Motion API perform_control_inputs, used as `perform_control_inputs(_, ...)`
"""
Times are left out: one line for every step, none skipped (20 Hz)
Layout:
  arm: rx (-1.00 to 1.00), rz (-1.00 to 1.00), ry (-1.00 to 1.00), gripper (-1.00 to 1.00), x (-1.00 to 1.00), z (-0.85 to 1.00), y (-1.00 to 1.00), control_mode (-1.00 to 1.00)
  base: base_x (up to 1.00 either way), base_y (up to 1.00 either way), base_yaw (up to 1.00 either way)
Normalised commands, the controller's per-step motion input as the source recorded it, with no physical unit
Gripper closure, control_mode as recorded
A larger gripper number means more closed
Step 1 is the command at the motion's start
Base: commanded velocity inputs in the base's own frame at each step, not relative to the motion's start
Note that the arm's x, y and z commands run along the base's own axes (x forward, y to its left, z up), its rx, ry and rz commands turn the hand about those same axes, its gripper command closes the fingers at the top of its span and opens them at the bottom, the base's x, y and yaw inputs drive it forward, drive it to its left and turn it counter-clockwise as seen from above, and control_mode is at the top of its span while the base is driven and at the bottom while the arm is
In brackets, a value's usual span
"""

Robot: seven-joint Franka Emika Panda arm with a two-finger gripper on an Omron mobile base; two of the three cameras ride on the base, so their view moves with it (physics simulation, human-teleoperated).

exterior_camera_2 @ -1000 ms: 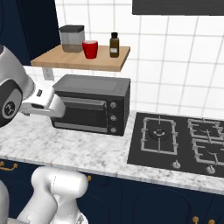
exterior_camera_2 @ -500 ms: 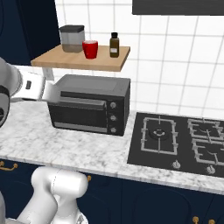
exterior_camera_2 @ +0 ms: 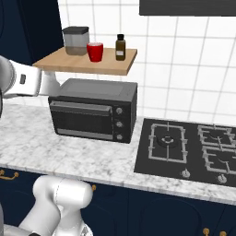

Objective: Gather all objects into one cabinet and sort the glasses and bowls to opposite sides.

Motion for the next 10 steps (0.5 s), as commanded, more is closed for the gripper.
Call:
perform_control_inputs(0.00, 0.00, -0.03, -1.00, 0.00, 0.15, 0.00, -1.00, 0.00, 0.00, 0.00)
perform_control_inputs(0.00, 0.00, -0.03, -1.00, 0.00, 0.11, 0.00, -1.00, 0.00, 0.00, 0.00)
perform_control_inputs(0.00, 0.00, -0.02, -1.00, 0.01, 0.08, 0.00, -1.00, 0.00, 0.00, 0.00)
perform_control_inputs(0.00, 0.00, -0.01, -1.00, 0.07, 0.01, 0.00, -1.00, 0.00, 0.00, 0.00)
perform_control_inputs(0.00, 0.00, -0.01, -1.00, 0.14, 0.00, 0.00, -1.00, 0.00, 0.00, 0.00)
perform_control_inputs(0.00, 0.00, -0.05, -1.00, 0.27, 0.00, 0.00, -1.00, 0.00, 0.00, 0.00)
perform_control_inputs(0.00, 0.00, -0.11, -1.00, 0.34, 0.00, 0.00, -1.00, 0.00, 0.00, 0.00)
perform_control_inputs(0.03, 0.00, -0.22, -1.00, 0.35, 0.26, 0.00, -1.00, 0.00, 0.00, 0.00)
perform_control_inputs(0.01, 0.00, -0.25, -1.00, 0.22, 0.21, 0.00, -1.00, 0.00, 0.00, 0.00)
perform_control_inputs(0.01, 0.00, -0.27, -1.00, 0.15, 0.29, 0.00, -1.00, 0.00, 0.00, 0.00)
